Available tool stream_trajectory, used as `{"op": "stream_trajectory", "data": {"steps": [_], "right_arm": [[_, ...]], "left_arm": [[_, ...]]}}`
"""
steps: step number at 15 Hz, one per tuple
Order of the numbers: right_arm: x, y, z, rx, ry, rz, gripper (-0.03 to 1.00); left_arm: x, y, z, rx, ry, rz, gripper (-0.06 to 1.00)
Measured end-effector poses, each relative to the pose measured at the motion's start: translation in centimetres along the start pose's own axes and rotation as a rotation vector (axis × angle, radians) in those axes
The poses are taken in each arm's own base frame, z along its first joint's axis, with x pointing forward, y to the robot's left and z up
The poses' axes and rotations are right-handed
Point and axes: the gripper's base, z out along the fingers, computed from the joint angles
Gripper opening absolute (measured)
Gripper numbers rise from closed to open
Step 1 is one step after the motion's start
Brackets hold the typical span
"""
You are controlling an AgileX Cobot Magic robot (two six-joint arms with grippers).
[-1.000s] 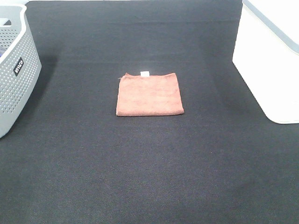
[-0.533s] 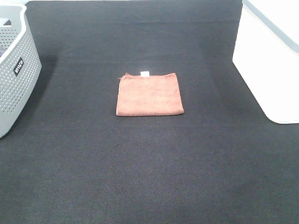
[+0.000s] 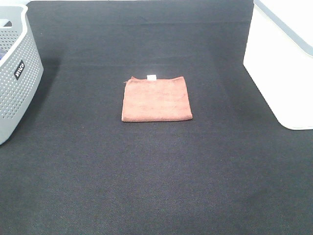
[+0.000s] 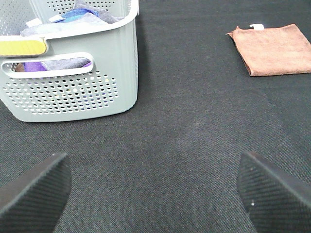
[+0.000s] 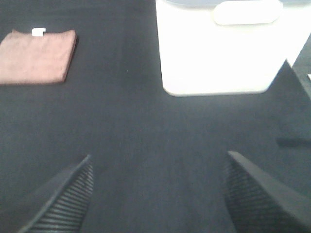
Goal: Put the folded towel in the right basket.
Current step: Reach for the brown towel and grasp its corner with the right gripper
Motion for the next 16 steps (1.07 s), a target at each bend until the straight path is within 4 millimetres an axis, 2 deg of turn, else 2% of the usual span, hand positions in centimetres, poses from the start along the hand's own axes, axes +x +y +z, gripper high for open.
{"op": "stream_trajectory", "data": {"steps": [3, 5, 6, 7, 12, 13, 14, 16], "right_arm": [[-4.1, -0.3, 2.2, 0.002, 0.013, 0.012, 0.7], [-7.0, -0.4, 4.3, -0.015, 0.061, 0.036, 0.7], [-8.5, -0.4, 5.7, -0.028, 0.106, 0.053, 0.7], [-11.0, -0.4, 8.0, -0.048, 0.161, 0.078, 0.7], [-17.7, -0.8, 15.0, -0.078, 0.345, 0.079, 0.7], [-19.4, -0.9, 17.0, -0.092, 0.392, 0.068, 0.7], [-19.4, -0.9, 17.0, -0.092, 0.392, 0.068, 0.7], [-21.6, -0.7, 19.2, -0.135, 0.42, 0.074, 0.7]], "left_arm": [[0.0, 0.0, 0.0, 0.0, 0.0, 0.0, 0.88], [0.0, 0.0, 0.0, 0.0, 0.0, 0.0, 0.88], [0.0, 0.0, 0.0, 0.0, 0.0, 0.0, 0.88], [0.0, 0.0, 0.0, 0.0, 0.0, 0.0, 0.88], [0.0, 0.0, 0.0, 0.0, 0.0, 0.0, 0.88], [0.0, 0.0, 0.0, 0.0, 0.0, 0.0, 0.88], [0.0, 0.0, 0.0, 0.0, 0.0, 0.0, 0.88], [0.0, 0.0, 0.0, 0.0, 0.0, 0.0, 0.88]]}}
